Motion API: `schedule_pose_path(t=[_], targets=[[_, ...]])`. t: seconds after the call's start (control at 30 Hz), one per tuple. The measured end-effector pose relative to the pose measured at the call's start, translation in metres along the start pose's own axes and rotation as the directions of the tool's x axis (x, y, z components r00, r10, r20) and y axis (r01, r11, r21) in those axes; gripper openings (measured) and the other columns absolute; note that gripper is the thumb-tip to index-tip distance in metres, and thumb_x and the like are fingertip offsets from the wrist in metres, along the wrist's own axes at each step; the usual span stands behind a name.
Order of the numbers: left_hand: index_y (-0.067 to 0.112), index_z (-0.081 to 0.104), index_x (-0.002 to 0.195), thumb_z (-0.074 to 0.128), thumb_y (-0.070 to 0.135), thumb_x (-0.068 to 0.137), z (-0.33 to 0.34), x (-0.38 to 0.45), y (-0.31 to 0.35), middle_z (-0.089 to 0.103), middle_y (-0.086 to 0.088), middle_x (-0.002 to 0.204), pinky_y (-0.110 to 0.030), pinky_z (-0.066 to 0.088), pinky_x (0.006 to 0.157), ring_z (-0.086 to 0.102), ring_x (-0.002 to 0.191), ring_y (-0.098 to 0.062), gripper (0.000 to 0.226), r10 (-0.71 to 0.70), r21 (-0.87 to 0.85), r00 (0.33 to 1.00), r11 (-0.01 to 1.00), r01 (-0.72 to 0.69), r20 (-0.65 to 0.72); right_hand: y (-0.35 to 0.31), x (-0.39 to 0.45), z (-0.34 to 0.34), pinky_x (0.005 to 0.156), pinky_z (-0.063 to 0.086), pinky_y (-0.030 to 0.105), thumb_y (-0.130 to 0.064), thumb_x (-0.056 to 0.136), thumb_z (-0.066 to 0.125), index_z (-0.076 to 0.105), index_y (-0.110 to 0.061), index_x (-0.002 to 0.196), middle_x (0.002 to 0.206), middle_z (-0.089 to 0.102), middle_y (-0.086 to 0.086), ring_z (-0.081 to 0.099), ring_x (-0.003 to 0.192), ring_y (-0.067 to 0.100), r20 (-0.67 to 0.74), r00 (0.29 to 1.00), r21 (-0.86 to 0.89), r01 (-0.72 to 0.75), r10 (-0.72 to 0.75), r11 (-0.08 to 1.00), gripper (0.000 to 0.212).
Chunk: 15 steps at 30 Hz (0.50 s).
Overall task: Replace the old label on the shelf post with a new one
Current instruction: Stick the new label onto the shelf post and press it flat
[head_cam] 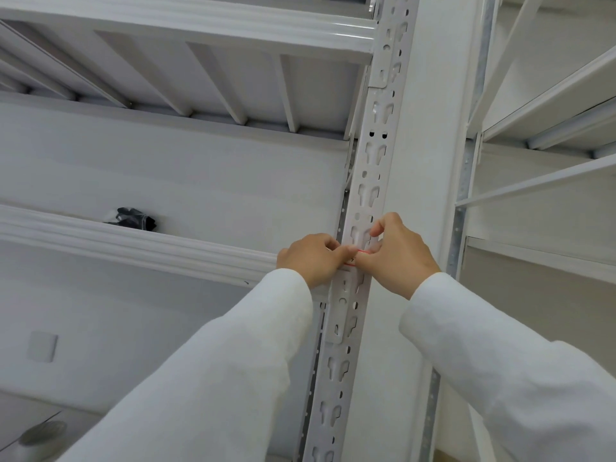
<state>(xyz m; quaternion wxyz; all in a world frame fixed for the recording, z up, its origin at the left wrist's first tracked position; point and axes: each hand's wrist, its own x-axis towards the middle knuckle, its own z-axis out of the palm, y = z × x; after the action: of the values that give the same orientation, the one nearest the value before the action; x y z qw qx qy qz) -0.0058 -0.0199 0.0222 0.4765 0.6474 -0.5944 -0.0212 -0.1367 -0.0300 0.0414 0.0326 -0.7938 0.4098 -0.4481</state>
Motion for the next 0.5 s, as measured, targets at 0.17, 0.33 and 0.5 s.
schedule_pose_path(t=[0.17, 0.33, 0.5], targets=[[0.028, 0.061, 0.091, 0.051, 0.049, 0.087, -0.0031, 0.0003, -0.0029, 0.068, 0.002, 0.110, -0.042, 0.039, 0.103, 0.059, 0.110, -0.021, 0.023, 0.039, -0.012, 0.999, 0.999, -0.039, 0.036, -0.0006, 0.0004, -0.0017, 0.073, 0.043, 0.030, -0.038, 0.075, 0.070, 0.045, -0.017, 0.105, 0.102, 0.064, 0.008, 0.059, 0.094, 0.026, -0.004, 1.000, 0.004, -0.009, 0.009, 1.000, 0.045], [0.025, 0.063, 0.104, 0.058, 0.049, 0.082, -0.0026, 0.0008, -0.0075, 0.070, 0.004, 0.109, -0.042, 0.040, 0.102, 0.061, 0.110, -0.020, 0.032, 0.050, -0.041, 0.997, 0.998, -0.048, 0.058, 0.0000, 0.0020, -0.0016, 0.071, 0.039, 0.028, -0.037, 0.074, 0.072, 0.044, -0.018, 0.105, 0.104, 0.062, 0.007, 0.057, 0.095, 0.026, 0.011, 1.000, 0.001, -0.015, 0.015, 1.000, 0.045], [0.025, 0.063, 0.108, 0.065, 0.044, 0.078, -0.0038, -0.0007, -0.0064, 0.069, 0.003, 0.109, -0.040, 0.041, 0.102, 0.060, 0.110, -0.020, 0.035, 0.035, -0.050, 0.997, 0.998, -0.032, 0.069, 0.0016, 0.0040, -0.0009, 0.070, 0.042, 0.030, -0.027, 0.072, 0.071, 0.044, -0.019, 0.102, 0.101, 0.063, 0.008, 0.058, 0.093, 0.026, 0.018, 1.000, -0.009, -0.010, 0.010, 1.000, 0.041]])
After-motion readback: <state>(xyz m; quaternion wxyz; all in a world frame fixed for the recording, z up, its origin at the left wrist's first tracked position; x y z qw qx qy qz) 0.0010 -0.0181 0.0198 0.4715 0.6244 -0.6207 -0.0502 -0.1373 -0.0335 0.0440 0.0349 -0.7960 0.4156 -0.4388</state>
